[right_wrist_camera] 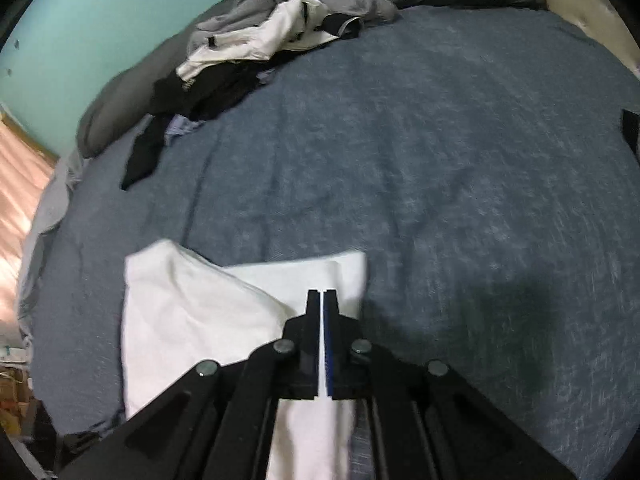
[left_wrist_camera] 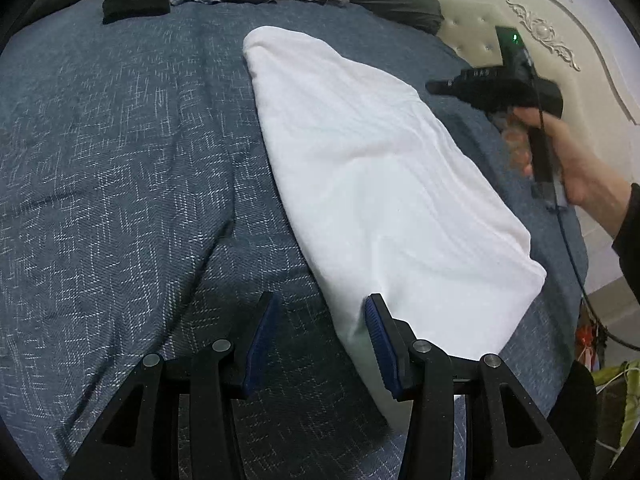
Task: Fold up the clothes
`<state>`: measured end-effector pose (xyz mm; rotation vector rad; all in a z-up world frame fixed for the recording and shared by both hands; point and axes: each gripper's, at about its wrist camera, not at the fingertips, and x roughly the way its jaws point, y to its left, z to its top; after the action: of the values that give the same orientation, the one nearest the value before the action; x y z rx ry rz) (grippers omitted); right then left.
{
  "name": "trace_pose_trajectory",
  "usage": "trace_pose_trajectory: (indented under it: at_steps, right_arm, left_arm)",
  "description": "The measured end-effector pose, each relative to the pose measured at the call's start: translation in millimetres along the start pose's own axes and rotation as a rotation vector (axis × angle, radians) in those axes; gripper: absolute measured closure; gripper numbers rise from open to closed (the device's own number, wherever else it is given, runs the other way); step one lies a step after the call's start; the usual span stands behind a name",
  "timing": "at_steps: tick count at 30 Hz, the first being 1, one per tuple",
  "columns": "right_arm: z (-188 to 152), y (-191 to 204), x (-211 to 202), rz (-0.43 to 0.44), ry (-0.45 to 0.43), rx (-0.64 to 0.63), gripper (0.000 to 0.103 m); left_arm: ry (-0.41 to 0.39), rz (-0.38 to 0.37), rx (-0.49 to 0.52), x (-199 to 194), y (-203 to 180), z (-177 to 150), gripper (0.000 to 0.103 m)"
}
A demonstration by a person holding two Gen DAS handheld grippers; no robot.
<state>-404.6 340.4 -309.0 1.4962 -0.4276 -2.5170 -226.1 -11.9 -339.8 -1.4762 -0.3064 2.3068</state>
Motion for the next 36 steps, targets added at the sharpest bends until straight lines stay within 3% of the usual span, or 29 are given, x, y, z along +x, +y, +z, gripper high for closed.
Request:
trace_pose_trajectory:
  at_steps: [1, 2, 3, 9, 12, 17, 21, 26, 32, 34, 36]
  right_arm:
    - [3.1, 3.9, 1.0, 0.006, 0.008, -0.011, 0.088]
    - [4.9, 9.5, 3.1, 0.011, 0.016, -0.03, 0.075]
    - [5.8, 16.2, 5.9, 0.015, 0.025, -0.055, 0.073]
    - [8.2, 35.7, 26.3, 0.006, 0.056, -0.133, 0.075]
    - [8.8, 41.0, 34.5, 0.0, 0.062, -0.155, 0.095]
    - [10.6, 35.5, 32.9, -0.008, 0.042, -0.122, 0.1]
    - [11.9, 21.8, 35.1, -0.031, 0.04, -0.059, 0.1]
    - [13.0, 21.1, 36.2, 0.008, 0.033, -0.043, 0.098]
    - [11.7, 14.2, 11.4, 0.018, 0.006, -0.014, 0.097]
    - [6.1, 15.0, 3.4, 0.033, 0.023, -0.025, 0.094]
    - [-3.9, 15.9, -3.4, 0.068, 0.056, -0.025, 0.078]
  left_arm:
    - [0.001, 0.001, 0.0, 0.6, -0.3, -0.1, 0.054]
    - [0.001, 0.001, 0.0, 1.0, -0.5, 0.0, 0.054]
    - [0.002, 0.001, 0.0, 1.5, -0.5, 0.3, 0.054]
    - [0.005, 0.0, -0.002, 4.4, -0.9, 1.5, 0.053]
    - [0.006, -0.003, -0.006, 5.7, -0.1, 2.7, 0.051]
    - [0.008, 0.003, 0.0, 8.1, -2.4, 3.8, 0.05]
    - [0.01, 0.009, 0.004, 10.8, -4.9, 4.6, 0.05]
    - [0.013, 0.01, 0.005, 14.2, -6.3, 6.1, 0.05]
    - [0.014, 0.011, 0.004, 17.0, -8.7, 8.2, 0.05]
    - [0.014, 0.01, 0.002, 17.7, -9.3, 9.2, 0.05]
    - [0.014, 0.01, 0.002, 18.6, -10.3, 10.1, 0.05]
